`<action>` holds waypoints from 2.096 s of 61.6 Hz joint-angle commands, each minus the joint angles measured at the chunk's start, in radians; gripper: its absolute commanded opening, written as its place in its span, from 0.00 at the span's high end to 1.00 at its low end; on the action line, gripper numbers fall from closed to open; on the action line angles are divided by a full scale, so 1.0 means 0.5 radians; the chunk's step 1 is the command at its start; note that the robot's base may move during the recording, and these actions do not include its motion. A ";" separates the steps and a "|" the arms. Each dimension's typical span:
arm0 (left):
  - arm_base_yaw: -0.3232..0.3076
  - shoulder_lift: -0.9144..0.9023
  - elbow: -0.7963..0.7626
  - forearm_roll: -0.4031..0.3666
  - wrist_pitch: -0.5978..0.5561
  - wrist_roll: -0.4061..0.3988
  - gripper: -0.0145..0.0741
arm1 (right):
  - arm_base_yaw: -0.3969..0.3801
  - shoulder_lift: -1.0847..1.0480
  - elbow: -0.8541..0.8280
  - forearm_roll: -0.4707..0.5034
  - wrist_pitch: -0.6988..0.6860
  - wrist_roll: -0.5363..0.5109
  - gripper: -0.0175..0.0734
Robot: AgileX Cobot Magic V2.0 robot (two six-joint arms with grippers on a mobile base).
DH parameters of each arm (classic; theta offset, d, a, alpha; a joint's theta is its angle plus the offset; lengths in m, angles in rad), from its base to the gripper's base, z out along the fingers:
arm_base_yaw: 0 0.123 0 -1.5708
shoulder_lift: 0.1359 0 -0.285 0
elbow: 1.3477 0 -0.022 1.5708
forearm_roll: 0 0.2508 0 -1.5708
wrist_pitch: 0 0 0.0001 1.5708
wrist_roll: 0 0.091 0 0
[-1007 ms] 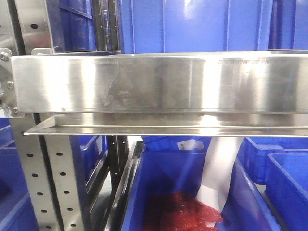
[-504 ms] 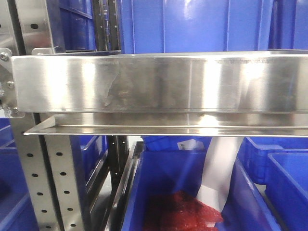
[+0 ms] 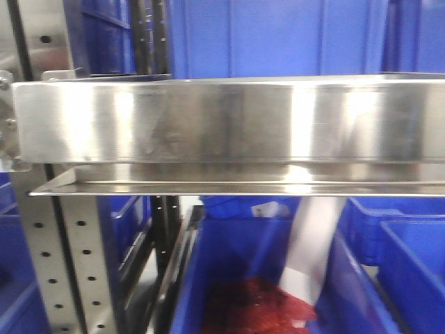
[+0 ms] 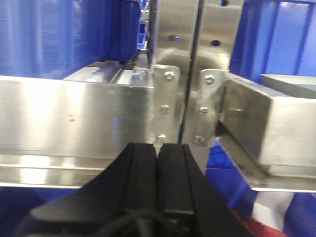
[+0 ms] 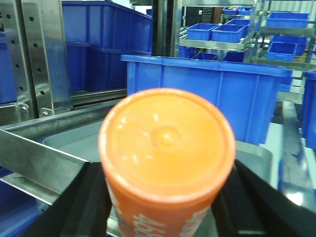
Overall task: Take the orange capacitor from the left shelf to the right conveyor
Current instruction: 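Retract the right arm holding the cylinder away from the shelf, then drive the base to the red-framed conveyor table, holding the cylinder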
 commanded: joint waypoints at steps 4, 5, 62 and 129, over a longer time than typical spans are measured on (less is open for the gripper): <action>-0.012 -0.031 -0.013 0.000 -0.175 -0.003 0.95 | -0.012 0.018 -0.055 0.012 -0.205 -0.005 0.75; -0.012 -0.031 -0.013 0.000 -0.175 -0.003 0.95 | -0.012 0.018 -0.055 0.012 -0.205 -0.005 0.75; -0.012 -0.031 -0.013 0.000 -0.175 -0.003 0.95 | -0.012 0.018 -0.055 0.012 -0.205 -0.005 0.75; -0.012 -0.031 -0.013 0.000 -0.175 -0.003 0.95 | -0.012 0.018 -0.055 0.012 -0.205 -0.005 0.75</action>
